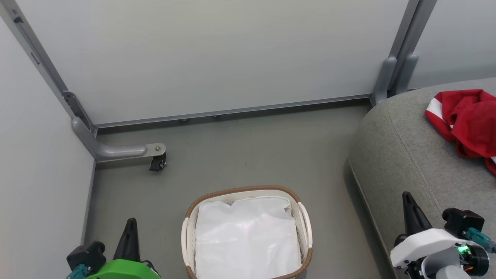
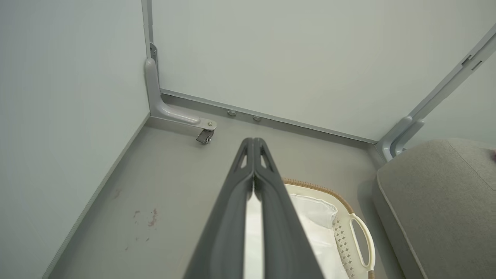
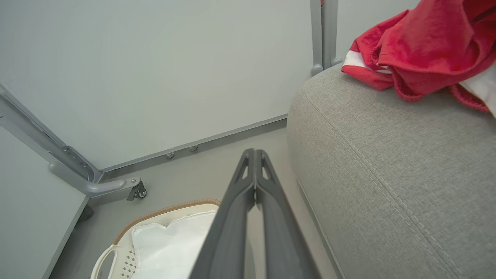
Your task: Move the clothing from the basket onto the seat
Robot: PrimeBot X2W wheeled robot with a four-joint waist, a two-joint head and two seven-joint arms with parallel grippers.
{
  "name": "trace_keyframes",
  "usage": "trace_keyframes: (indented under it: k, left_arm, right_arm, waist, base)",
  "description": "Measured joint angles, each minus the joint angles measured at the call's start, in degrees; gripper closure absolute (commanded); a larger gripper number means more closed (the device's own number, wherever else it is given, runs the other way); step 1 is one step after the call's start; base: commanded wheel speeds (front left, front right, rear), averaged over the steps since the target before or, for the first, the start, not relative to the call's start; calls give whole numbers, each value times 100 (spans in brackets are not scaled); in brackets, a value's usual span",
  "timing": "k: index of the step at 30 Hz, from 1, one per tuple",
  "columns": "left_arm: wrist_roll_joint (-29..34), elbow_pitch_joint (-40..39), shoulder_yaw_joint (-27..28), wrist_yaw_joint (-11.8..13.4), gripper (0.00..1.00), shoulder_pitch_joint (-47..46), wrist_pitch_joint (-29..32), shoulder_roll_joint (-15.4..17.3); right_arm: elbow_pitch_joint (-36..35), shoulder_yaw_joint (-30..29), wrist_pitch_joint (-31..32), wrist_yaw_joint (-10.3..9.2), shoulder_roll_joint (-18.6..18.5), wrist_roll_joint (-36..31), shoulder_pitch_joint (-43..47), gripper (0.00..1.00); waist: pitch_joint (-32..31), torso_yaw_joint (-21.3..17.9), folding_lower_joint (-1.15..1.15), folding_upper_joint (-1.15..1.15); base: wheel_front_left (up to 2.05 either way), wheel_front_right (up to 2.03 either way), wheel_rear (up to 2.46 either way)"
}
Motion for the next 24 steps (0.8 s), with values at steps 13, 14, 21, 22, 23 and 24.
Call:
trace_keyframes:
  k: [13,14,21,22,23,24]
  left_arm:
    - [-1214,-182,147,0,100,-12,336,0]
    - [-1288,-194,159,0,100,-14,350,0]
    - [-1875,-285,216,0,100,-67,504,0]
    - [-1953,-298,225,0,100,-73,542,0]
    - [-2003,-307,234,0,100,-74,548,0]
    - [-2087,-319,245,0,100,-75,572,0]
  right_arm:
    - [-177,20,299,0,-8,1291,1,100]
    - [-189,21,312,0,-9,1399,1,100]
    - [-258,20,472,0,-13,2006,0,100]
    - [-267,20,499,0,-15,2104,0,100]
    - [-276,20,508,0,-16,2175,0,100]
    - [-287,20,539,0,-18,2259,0,100]
  waist:
    - [-1,-11,0,0]
    - [-1,-12,0,0]
    - [-2,-18,0,0]
    - [-2,-19,0,0]
    - [-2,-20,0,0]
    - [-2,-21,0,0]
  base:
    - [0,0,0]
    - [0,0,0]
    - [0,0,0]
    - [0,0,0]
    - [0,0,0]
    - [0,0,0]
